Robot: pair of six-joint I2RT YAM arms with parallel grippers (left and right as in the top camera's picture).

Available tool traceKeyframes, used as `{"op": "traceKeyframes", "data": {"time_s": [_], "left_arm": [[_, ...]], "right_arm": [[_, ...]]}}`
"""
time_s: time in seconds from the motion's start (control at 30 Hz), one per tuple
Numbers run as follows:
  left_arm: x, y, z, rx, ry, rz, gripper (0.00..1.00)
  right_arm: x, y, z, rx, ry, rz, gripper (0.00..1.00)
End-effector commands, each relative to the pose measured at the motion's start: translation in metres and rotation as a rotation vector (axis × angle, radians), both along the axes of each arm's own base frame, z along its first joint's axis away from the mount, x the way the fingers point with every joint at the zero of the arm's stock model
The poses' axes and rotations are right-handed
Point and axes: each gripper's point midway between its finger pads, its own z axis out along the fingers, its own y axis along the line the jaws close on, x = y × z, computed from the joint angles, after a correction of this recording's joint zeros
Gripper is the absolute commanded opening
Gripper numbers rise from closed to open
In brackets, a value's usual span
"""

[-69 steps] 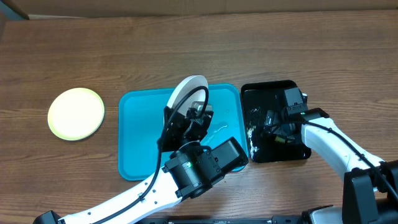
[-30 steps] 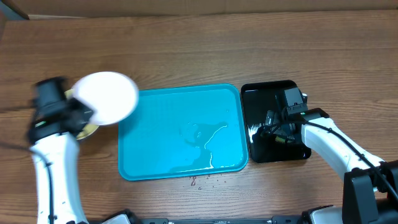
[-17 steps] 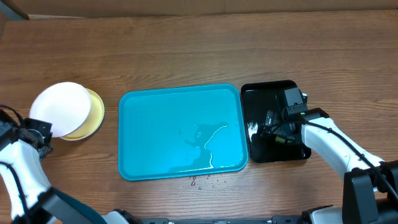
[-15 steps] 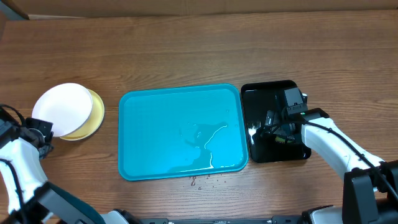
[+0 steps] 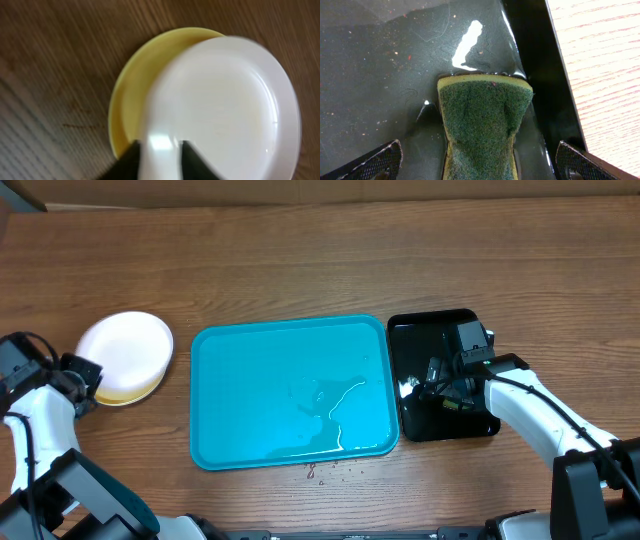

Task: Clean dirty plates on tray and stack at the side
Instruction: 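Set the white plate onto the plate stack and release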

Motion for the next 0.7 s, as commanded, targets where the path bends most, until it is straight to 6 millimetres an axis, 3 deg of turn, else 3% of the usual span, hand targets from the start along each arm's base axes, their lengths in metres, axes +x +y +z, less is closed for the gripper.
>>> {"op": "traceKeyframes", "data": {"time_s": [0.0,0.07,0.1,0.17,0.3,0.5,0.67], "left_arm": [[0.002,0.0,-0.001,0.034,0.019,-0.039,0.54],[0.002,0.0,-0.001,0.036,0.02,-0.039,0.61],[0.002,0.0,0.0,0.037,0.019,-0.038,0.7],[0.004,-0.002,0.001,0.027,0.009,-0.044,0.8],[0.019,-0.023,0.009,-0.04,-0.063,-0.116,0.83],[0.055,-0.078,0.024,-0.051,-0.154,-0.377,0.82],[0.081,-0.136,0.027,-0.008,-0.157,-0.592,0.83]], "right_arm": [[0.001,-0.002,0.0,-0.005,-0.007,-0.008,1.0],[0.001,-0.002,0.0,-0.005,-0.007,-0.009,1.0],[0.001,-0.002,0.0,-0.005,-0.006,-0.008,1.0],[0.001,-0.002,0.0,-0.005,-0.007,-0.008,1.0],[0.001,-0.002,0.0,-0.005,-0.007,-0.008,1.0],[0.001,-0.002,0.0,-0.005,-0.007,-0.008,1.0],[0.001,-0.002,0.0,-0.005,-0.007,-0.008,1.0]]}}
